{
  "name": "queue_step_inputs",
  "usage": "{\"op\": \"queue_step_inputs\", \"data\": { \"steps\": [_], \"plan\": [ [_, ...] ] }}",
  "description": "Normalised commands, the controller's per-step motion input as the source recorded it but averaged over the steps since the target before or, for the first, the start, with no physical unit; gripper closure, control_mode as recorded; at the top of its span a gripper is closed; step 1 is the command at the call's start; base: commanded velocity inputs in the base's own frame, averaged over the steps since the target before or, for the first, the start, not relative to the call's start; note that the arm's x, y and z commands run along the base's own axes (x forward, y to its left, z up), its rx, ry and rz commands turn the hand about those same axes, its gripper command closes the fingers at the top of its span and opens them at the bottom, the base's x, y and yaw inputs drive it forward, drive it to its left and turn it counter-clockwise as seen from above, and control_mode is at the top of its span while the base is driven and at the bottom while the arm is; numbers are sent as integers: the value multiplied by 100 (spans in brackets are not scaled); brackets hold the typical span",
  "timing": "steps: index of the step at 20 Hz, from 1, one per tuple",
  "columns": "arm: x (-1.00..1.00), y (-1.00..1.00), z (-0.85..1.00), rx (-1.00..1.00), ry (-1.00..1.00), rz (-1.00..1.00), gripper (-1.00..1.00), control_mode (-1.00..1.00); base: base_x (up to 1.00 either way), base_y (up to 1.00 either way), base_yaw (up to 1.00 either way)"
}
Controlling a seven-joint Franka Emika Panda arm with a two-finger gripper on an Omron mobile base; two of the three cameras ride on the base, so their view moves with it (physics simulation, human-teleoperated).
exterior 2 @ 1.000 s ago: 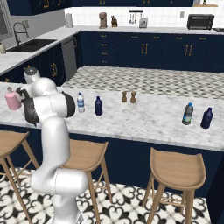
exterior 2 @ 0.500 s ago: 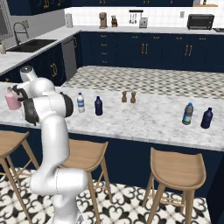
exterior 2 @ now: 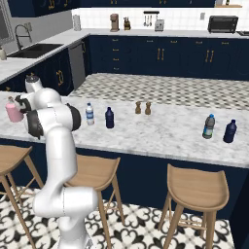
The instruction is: Move the plastic bottles in the middle to the plastics group, and the glass bottles in the middle to the glass group.
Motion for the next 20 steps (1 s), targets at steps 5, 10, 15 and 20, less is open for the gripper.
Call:
{"op": "queue_step_inputs", "data": {
  "steps": [5,10,15,20],
  "plan": [
    [9,2,0,0,-4,0,100,-100,0,0,0],
    [41,18,0,0,-1,0,100,-100,0,0,0],
    [32,22,0,0,0,0,100,-100,0,0,0],
    [17,11,-9,0,0,0,100,-100,0,0,0]
  ]
}}
